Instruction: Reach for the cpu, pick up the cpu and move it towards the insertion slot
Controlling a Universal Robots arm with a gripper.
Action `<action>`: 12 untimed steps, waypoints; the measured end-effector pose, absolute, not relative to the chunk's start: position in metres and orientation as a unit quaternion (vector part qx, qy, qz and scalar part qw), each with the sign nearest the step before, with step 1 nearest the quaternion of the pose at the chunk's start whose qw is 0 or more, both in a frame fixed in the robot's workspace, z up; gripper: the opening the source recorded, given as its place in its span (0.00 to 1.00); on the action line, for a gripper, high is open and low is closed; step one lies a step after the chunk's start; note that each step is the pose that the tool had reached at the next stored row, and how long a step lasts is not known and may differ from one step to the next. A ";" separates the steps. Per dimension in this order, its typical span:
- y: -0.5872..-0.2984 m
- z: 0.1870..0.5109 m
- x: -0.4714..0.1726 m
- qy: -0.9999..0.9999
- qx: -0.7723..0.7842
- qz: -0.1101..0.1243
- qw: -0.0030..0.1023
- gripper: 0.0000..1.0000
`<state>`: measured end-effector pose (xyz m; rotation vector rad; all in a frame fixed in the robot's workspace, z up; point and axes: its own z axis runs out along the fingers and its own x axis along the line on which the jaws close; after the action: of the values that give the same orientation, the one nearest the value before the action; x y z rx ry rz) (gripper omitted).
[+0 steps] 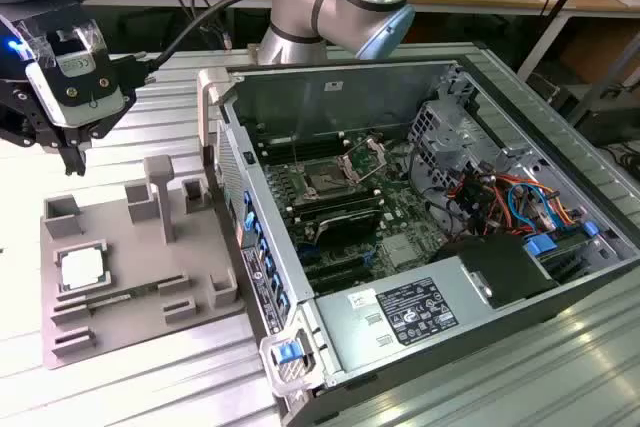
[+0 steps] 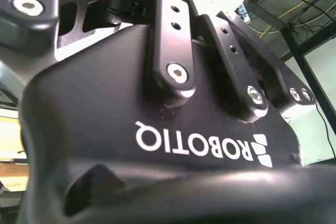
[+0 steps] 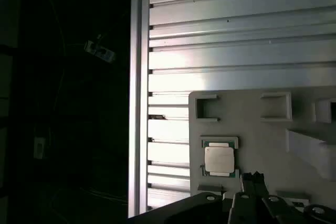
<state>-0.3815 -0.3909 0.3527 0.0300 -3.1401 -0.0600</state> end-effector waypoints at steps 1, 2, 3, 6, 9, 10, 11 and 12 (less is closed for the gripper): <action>-0.391 0.353 -0.382 -1.000 0.010 -0.019 0.000 0.11; -0.391 0.352 -0.382 -1.000 0.010 -0.019 0.000 0.11; -0.391 0.350 -0.382 -1.000 0.010 -0.019 0.000 0.11; -0.391 0.349 -0.382 -1.000 0.010 -0.019 0.000 0.11; -0.391 0.349 -0.383 -1.000 0.010 -0.019 0.000 0.11; -0.391 0.348 -0.383 -1.000 0.010 -0.019 0.000 0.11; -0.391 0.348 -0.383 -1.000 0.010 -0.019 0.000 0.11; -0.391 0.348 -0.383 -1.000 0.010 -0.019 0.000 0.11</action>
<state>-0.3825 -0.3909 0.3478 0.0300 -3.1400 -0.0600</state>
